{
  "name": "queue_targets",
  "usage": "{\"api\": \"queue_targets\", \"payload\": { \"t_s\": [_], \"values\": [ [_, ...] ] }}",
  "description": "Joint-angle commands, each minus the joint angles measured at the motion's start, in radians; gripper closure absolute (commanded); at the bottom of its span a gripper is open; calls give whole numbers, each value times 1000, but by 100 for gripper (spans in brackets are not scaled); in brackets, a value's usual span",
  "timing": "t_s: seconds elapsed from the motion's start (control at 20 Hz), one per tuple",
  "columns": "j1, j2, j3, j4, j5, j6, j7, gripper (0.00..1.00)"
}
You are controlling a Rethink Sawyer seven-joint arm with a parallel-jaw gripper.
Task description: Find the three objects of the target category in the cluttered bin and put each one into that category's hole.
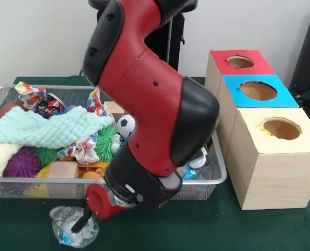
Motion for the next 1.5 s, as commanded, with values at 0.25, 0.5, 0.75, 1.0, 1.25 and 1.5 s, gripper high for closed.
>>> {"api": "queue_targets", "payload": {
  "t_s": [0.25,0.5,0.75,1.0,1.25,1.5],
  "values": [
    [-39,232,-121,-91,107,118,696,0],
    [-60,260,-202,-125,103,128,777,0],
    [-105,307,-382,-176,103,192,860,0],
    [-138,337,-544,-195,102,234,900,0],
    [-135,347,-571,-174,104,235,881,0],
    [-149,358,-633,-182,107,276,899,0]
  ]
}}
